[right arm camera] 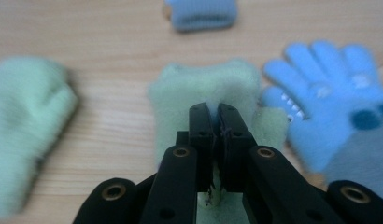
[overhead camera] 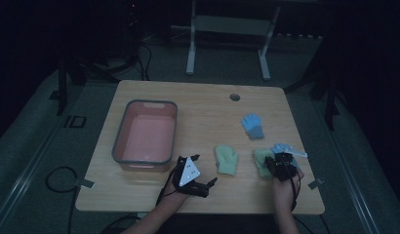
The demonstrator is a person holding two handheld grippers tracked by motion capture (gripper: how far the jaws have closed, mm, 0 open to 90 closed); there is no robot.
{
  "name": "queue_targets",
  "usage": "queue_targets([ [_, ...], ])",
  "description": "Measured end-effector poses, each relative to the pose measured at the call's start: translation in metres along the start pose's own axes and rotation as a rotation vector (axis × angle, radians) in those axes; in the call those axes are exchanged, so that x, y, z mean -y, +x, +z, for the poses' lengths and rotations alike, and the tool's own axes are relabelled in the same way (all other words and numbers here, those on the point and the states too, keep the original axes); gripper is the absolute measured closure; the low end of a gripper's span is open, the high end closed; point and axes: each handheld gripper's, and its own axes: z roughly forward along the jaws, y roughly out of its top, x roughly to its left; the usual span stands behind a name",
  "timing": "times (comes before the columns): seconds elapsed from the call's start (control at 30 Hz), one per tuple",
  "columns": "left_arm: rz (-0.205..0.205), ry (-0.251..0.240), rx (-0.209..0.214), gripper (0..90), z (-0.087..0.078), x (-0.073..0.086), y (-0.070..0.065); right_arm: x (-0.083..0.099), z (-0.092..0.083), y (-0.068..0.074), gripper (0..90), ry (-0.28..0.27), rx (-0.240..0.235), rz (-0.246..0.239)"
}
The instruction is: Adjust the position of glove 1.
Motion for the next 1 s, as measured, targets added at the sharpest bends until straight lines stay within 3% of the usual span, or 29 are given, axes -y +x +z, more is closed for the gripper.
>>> queue_targets([
  [0.13, 0.001, 0.003, 0.004, 1.9, 0.000, 0.000, 0.000, 0.005, 0.006, -0.001, 78.0, 0.006, -0.003, -0.002],
  [0.27, 0.004, 0.004, 0.009, 1.8, 0.001, 0.000, 0.000, 0.001, 0.003, -0.002, 69.7, 0.020, -0.029, -0.042],
  [0.4, 0.019, 0.007, 0.009, 1.9, 0.001, -0.001, -0.002, -0.005, -0.002, -0.008, 65.2, 0.025, -0.067, -0.136],
  [0.53, 0.006, 0.006, 0.010, 1.9, 0.001, 0.000, 0.000, -0.013, -0.005, -0.018, 64.5, 0.038, -0.106, -0.258],
  [0.6, 0.003, 0.006, 0.010, 1.9, 0.001, 0.000, 0.000, -0.017, -0.008, -0.024, 64.4, 0.023, -0.149, -0.295],
  [0.77, 0.006, 0.005, 0.007, 1.9, 0.001, 0.000, -0.001, -0.022, -0.008, -0.033, 64.3, 0.050, -0.255, -0.397],
  [0.8, 0.006, 0.005, 0.007, 1.9, 0.001, 0.000, -0.001, -0.022, -0.008, -0.033, 64.3, 0.050, -0.255, -0.397],
  [0.83, 0.006, 0.005, 0.007, 1.9, 0.001, 0.000, -0.001, -0.023, -0.005, -0.033, 63.4, 0.064, -0.263, -0.449],
  [1.0, 0.005, 0.004, 0.008, 1.9, 0.001, 0.000, -0.001, -0.021, 0.003, -0.033, 62.7, 0.078, -0.249, -0.478],
])
